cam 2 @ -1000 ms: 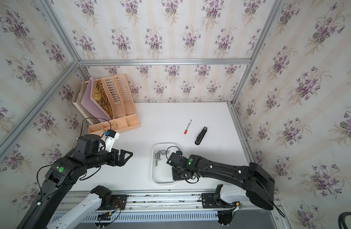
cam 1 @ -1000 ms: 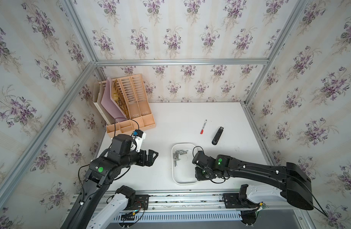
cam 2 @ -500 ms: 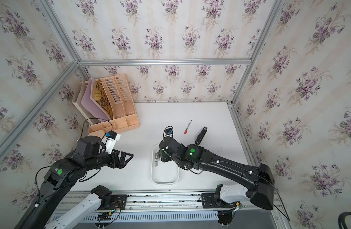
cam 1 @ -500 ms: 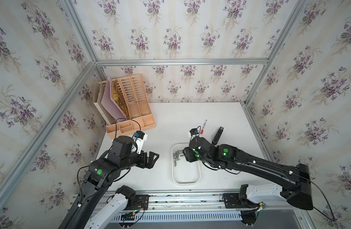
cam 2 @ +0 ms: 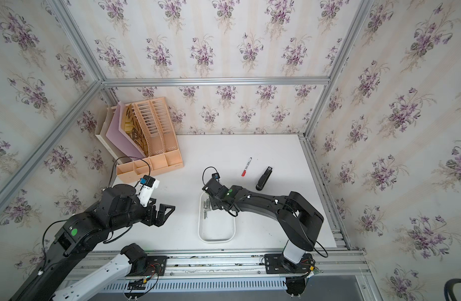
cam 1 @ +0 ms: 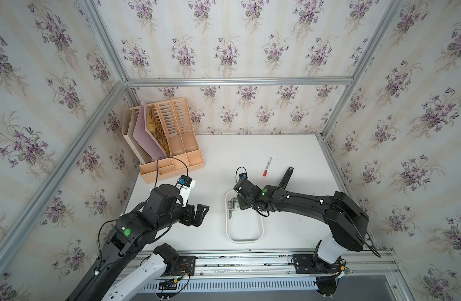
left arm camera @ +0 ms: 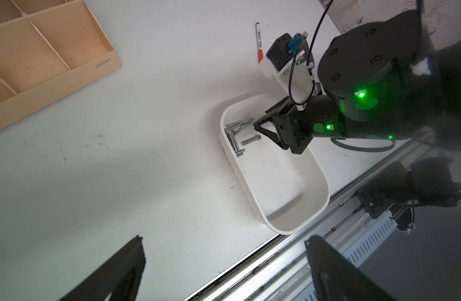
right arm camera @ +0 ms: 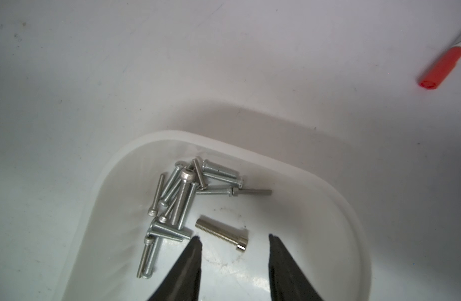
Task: Take out the screws from the storage box
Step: Pick up the screw from the storage box.
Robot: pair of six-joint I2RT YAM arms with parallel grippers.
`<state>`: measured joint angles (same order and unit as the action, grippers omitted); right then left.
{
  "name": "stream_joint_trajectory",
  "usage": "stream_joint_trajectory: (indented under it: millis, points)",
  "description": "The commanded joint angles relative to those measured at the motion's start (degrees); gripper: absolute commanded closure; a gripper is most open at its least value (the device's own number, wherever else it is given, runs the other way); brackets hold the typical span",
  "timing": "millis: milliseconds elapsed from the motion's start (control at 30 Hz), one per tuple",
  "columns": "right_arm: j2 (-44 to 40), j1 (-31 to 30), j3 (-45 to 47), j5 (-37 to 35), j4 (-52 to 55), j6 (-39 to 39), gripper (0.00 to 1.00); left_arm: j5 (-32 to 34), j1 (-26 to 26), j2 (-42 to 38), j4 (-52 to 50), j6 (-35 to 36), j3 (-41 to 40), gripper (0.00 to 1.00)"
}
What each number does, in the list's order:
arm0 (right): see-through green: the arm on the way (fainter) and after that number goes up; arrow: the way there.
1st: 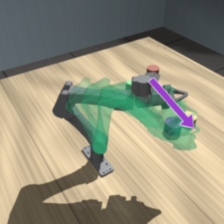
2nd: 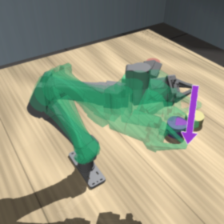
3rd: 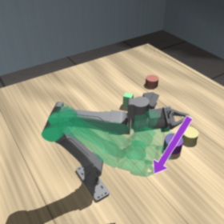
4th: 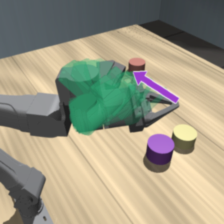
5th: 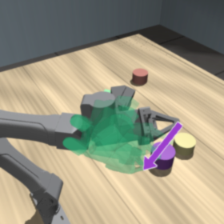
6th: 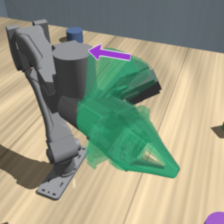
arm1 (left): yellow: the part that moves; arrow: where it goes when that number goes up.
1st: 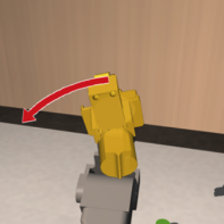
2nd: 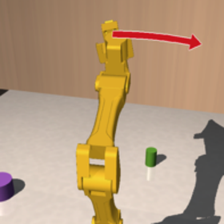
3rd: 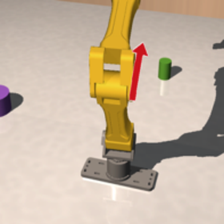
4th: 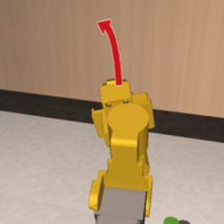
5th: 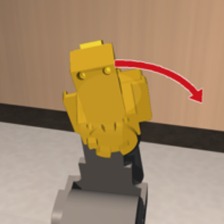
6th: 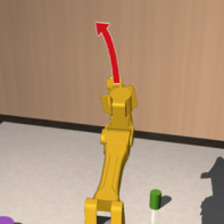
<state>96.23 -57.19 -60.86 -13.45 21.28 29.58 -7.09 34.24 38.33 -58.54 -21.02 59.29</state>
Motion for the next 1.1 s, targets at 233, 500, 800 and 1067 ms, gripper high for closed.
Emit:
stream_joint_trajectory:
  millis: [233, 500, 800, 1067]
  points:
    - [3.75, 0.14, 0.65, 6.18, -3.28, -3.89, 0.47, 1.75, 0.04, 2.13, -0.17, -0.78, 0.04, 0.01]
    - [0.97, 0.19, 4.23, 5.98, -4.41, -4.99, 0.38, 1.56, 0.04, 3.66, -0.42, -1.00, 0.21, 0.01]
    - [6.62, 0.29, 0.44, 1.25, -0.41, -3.39, 0.48, 1.56, 0.04, 3.77, -0.38, -1.07, 0.12, 0.01]
    - [7.83, 0.41, -0.62, 0.46, -0.02, -3.30, 0.51, 1.50, 0.04, 3.95, -0.35, -1.13, 0.13, 0.01]
